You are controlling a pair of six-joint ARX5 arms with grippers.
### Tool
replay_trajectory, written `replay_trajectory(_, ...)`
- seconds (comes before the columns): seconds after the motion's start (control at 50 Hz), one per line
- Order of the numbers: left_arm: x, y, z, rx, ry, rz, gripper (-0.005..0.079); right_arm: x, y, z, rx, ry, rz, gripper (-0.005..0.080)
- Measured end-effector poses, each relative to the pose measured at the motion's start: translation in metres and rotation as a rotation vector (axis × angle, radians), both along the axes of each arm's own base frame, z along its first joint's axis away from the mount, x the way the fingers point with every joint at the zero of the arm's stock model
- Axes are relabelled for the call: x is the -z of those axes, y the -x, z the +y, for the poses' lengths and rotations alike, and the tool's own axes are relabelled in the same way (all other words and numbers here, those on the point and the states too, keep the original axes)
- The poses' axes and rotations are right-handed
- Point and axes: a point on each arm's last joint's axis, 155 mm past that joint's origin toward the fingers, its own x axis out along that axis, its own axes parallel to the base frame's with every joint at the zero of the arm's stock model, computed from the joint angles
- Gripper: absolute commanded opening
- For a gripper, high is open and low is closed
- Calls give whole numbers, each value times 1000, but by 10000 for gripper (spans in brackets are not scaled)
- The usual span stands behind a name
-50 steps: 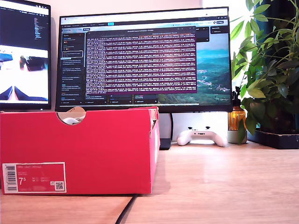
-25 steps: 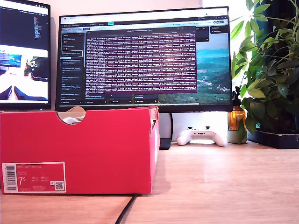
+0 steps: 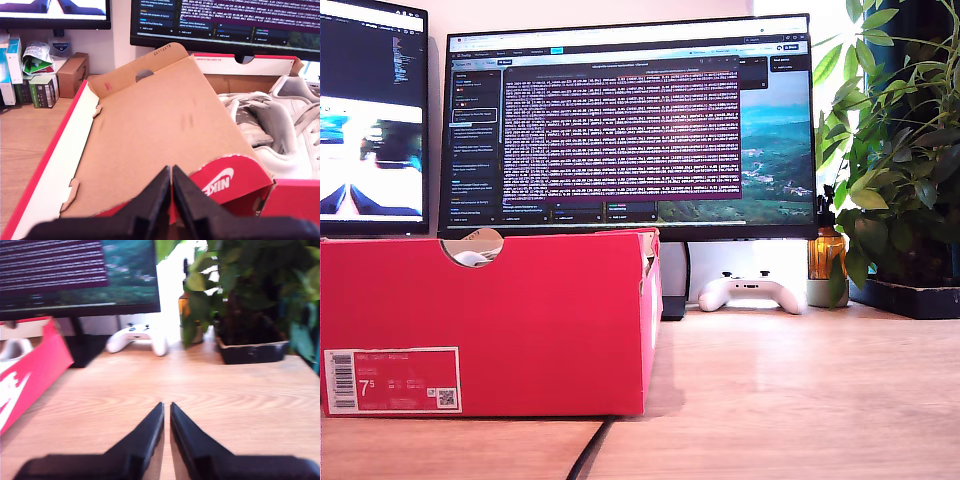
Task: Pack the white shoes by picking the first shoe and placing it inside the red shoebox, left side, then picking and rotating the second shoe and placing it in the shoebox
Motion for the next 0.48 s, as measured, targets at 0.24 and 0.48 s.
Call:
replay_trajectory(0.24, 0, 0, 0, 0, 0, 0, -21, 7, 1, 2, -8, -2, 29, -2)
replay_trajectory(0.48, 0, 0, 0, 0, 0, 0, -21, 7, 1, 2, -8, -2, 29, -2)
